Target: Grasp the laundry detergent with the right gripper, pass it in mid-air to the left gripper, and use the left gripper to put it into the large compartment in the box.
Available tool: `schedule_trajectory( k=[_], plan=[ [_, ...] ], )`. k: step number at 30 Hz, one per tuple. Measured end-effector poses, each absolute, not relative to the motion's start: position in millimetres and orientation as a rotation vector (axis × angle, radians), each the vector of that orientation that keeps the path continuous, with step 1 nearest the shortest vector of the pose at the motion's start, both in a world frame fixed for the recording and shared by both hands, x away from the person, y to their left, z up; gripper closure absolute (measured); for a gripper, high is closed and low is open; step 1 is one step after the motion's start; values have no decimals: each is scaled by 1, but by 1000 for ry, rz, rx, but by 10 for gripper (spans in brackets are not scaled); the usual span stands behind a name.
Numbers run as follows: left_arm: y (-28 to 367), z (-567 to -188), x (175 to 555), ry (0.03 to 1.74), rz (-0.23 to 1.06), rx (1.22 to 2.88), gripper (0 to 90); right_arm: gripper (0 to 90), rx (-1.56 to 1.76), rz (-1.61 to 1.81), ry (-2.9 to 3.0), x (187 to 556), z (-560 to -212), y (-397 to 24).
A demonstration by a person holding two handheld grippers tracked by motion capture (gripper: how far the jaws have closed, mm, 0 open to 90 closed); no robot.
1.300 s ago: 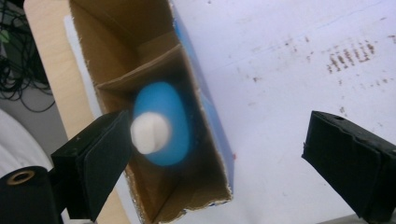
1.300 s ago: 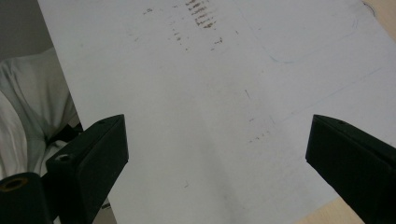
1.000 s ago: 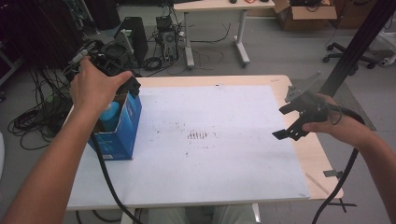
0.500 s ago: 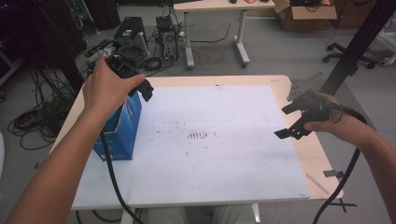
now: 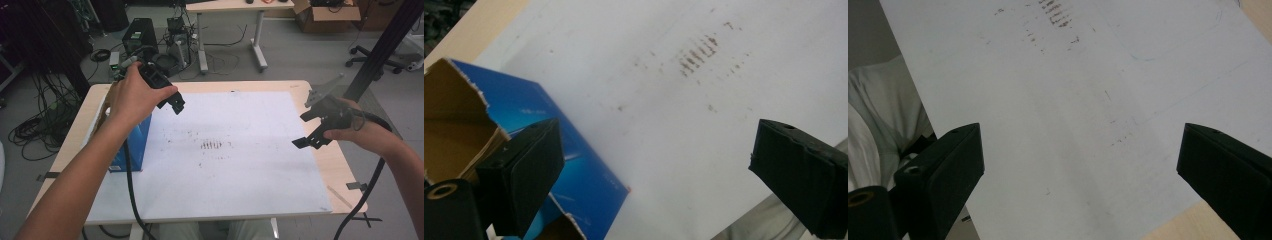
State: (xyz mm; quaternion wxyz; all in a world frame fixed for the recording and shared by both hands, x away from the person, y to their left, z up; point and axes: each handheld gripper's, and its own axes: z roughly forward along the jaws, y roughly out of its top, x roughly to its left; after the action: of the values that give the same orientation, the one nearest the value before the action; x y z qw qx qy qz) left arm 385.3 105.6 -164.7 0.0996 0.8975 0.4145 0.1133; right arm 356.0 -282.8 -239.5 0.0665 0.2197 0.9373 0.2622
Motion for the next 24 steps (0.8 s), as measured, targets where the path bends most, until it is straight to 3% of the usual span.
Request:
schedule_trajectory(
  k=[24],
  plan=[
    [68, -176, 379, 931, 243, 2764, 78, 49, 650, 782, 2825, 352, -232, -276]
  ],
)
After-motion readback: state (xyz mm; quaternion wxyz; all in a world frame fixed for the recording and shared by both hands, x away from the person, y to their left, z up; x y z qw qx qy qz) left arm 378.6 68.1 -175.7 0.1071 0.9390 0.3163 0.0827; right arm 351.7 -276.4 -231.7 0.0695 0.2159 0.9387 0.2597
